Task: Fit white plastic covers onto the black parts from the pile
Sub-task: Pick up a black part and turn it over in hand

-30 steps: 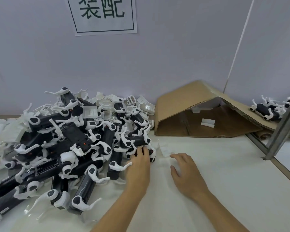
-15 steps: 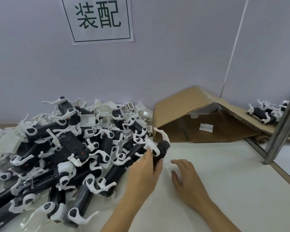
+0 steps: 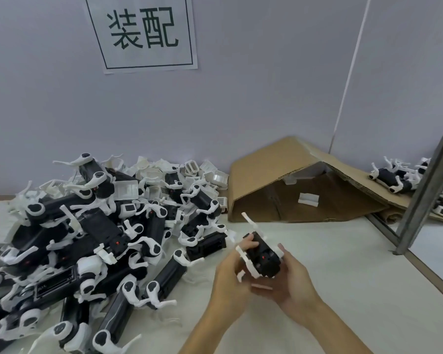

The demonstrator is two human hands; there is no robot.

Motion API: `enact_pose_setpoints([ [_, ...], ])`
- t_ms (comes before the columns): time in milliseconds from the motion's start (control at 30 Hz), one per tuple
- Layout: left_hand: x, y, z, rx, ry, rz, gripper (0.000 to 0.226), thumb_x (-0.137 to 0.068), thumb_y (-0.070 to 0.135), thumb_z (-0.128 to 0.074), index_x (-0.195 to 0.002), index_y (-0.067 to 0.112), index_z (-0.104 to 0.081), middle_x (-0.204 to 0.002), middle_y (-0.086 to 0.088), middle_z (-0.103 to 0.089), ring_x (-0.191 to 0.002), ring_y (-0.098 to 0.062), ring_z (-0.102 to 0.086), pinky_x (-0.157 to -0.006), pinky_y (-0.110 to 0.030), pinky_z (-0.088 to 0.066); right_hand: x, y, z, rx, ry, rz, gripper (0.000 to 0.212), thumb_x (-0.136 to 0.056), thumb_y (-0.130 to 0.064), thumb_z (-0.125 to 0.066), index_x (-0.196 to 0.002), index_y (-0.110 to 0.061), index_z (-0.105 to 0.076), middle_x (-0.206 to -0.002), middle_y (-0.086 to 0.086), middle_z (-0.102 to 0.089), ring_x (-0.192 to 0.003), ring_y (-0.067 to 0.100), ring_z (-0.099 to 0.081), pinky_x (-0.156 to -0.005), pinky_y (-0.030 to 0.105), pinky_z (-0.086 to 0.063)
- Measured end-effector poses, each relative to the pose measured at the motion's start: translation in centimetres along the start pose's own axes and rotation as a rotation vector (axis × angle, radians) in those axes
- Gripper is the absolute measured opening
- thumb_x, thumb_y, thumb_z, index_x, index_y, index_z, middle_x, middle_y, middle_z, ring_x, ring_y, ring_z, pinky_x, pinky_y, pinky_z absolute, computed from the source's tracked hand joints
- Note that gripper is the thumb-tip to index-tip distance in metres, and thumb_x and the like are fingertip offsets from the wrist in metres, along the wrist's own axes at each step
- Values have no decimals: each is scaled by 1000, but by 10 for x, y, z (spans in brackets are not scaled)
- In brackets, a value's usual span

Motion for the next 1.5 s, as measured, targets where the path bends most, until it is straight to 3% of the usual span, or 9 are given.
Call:
enact_pose_setpoints([
  [133, -5, 5, 8, -43, -14, 9, 82, -73, -38, -27, -110, 21, -71, -138, 11, -53, -118, 8, -58, -78, -18, -57, -3, 0, 0, -236, -142, -72, 57, -100, -52, -38, -132, -12, -65, -135, 21, -61, -125, 43, -58, -97, 54, -47],
  [267, -8, 5, 14, -4, 28, 94, 68, -81, -29, -32, -87, 17, -82, -120, 10, -71, -113, 10, -60, -77, -16, -54, -7, -1, -4, -121, -153, 70, 46, -89, -34, -60, -128, -12, -67, -126, 19, -67, -97, 29, -70, -80, 40, -55],
  [367, -8, 2, 22, 64, 164, 146, 50, -89, -16, -38, -82, 11, -80, -92, 1, -79, -95, -8, -72, -86, -24, -55, -11, 0, 1, 203, 80, 334, 40, -94, -13, -63, -132, -23, -61, -111, 10, -71, -81, 20, -68, -65, 28, -56],
  [433, -8, 1, 22, 53, 167, 183, 35, -98, -1, -45, -90, 11, -77, -91, -1, -78, -88, -14, -73, -81, -26, -52, -9, -1, 2, 547, 209, 556, 47, -96, -13, -65, -134, -39, -52, -117, -7, -65, -95, 8, -67, -72, 20, -57],
  [567, -13, -1, 6, 114, 21, 267, 22, -100, 26, -56, -102, 15, -75, -96, -2, -78, -91, -14, -73, -76, -22, -54, -8, 12, -8, 1007, 78, 799, 64, -94, -22, -67, -146, -39, -34, -133, -21, -49, -123, -3, -50, -97, 12, -46],
  [767, -20, -14, 4, 279, 104, 290, 22, -101, 26, -57, -112, 13, -71, -108, -9, -75, -106, -24, -70, -95, -37, -53, -10, 25, -9, 1054, 35, 747, 83, -89, -36, -64, -156, -30, -16, -145, -25, -27, -138, -5, -33, -105, 6, -34],
  [933, -24, -18, 1, 476, 107, 325, 32, -102, 25, -52, -124, 6, -63, -119, -16, -71, -116, -29, -66, -103, -42, -49, -15, 24, -2, 1030, 178, 673, 89, -84, -43, -75, -154, -25, -23, -131, -27, -35, -128, -15, -32, -98, -3, -28],
  [1133, -21, -25, 0, 624, 97, 363, 46, -88, 34, -59, -128, 9, -61, -122, -17, -70, -116, -33, -66, -104, -49, -49, -19, 29, 0, 999, 187, 677, 75, -76, -53, -74, -140, -36, -40, -119, -35, -53, -109, -3, -60, -93, 18, -51],
  [1500, -20, -25, 0, 522, 72, 302, 34, -103, 27, -46, -129, 9, -58, -120, -17, -71, -113, -34, -67, -94, -37, -57, -14, 23, -5, 937, 214, 687, 49, -72, -58, -67, -114, -61, -41, -105, -48, -57, -93, -9, -65, -77, -1, -42],
])
Point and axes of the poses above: each hand's wrist, its own x-axis away from the middle knuckle, its own z-axis out of the back of the hand, y = z × x, the point moved 2 cm from there along -x, towards the middle knuckle
